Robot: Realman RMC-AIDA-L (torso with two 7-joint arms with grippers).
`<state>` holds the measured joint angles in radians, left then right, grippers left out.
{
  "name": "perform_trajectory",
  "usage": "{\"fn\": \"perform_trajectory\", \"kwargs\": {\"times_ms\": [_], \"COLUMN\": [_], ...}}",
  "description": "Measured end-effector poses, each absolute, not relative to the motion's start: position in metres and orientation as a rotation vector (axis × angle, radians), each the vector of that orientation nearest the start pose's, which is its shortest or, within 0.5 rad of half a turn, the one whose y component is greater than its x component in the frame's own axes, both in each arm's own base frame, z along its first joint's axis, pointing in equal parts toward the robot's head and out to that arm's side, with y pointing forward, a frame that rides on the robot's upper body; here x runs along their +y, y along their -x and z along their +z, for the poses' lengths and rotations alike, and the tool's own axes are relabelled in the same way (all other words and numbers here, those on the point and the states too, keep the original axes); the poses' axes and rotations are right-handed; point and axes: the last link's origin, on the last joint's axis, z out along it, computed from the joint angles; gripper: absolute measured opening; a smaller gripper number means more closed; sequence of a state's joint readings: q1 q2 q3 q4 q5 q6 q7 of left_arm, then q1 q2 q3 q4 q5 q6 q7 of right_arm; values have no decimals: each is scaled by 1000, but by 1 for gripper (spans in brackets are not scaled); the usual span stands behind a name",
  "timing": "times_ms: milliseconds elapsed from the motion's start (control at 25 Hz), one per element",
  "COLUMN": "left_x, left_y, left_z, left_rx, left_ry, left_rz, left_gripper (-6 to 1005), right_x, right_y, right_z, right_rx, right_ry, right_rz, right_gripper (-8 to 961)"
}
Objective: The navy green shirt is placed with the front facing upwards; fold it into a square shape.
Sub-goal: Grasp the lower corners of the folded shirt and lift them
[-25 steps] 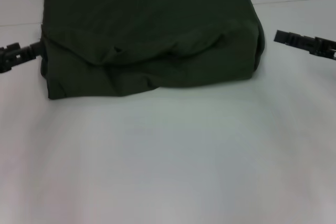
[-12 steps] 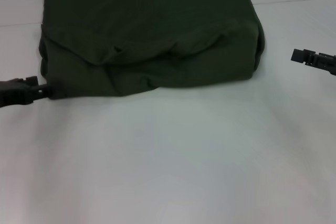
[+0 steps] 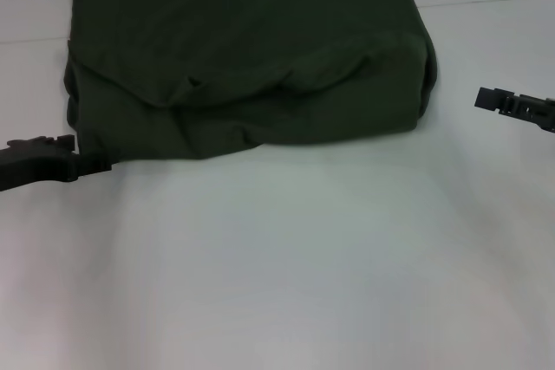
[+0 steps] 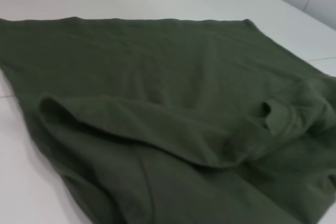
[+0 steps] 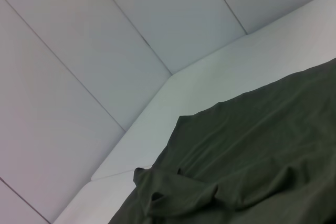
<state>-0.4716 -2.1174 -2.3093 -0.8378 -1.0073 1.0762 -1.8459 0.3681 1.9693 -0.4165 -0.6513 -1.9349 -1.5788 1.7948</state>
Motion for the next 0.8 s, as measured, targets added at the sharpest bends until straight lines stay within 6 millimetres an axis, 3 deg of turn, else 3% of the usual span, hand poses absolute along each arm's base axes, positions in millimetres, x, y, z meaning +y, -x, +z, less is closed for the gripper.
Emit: {"fn": "perform_trajectory", "kwargs": {"times_ms": [480,800], "left_x": [383,389], "left_y": [308,301], "left_z": [3,-4], "left_rx": [-1047,-1012], "left_ry": [2233,2255], "left_rz": [-252,-218], "left_gripper": [813,797], "right_x": [297,296], "right_y": [-342,-343], "right_z": [83,82], "right_rx": [1316,1317], "right_ry": [2152,2145], "right_rz": [949,947], "right_gripper": [686,685]}}
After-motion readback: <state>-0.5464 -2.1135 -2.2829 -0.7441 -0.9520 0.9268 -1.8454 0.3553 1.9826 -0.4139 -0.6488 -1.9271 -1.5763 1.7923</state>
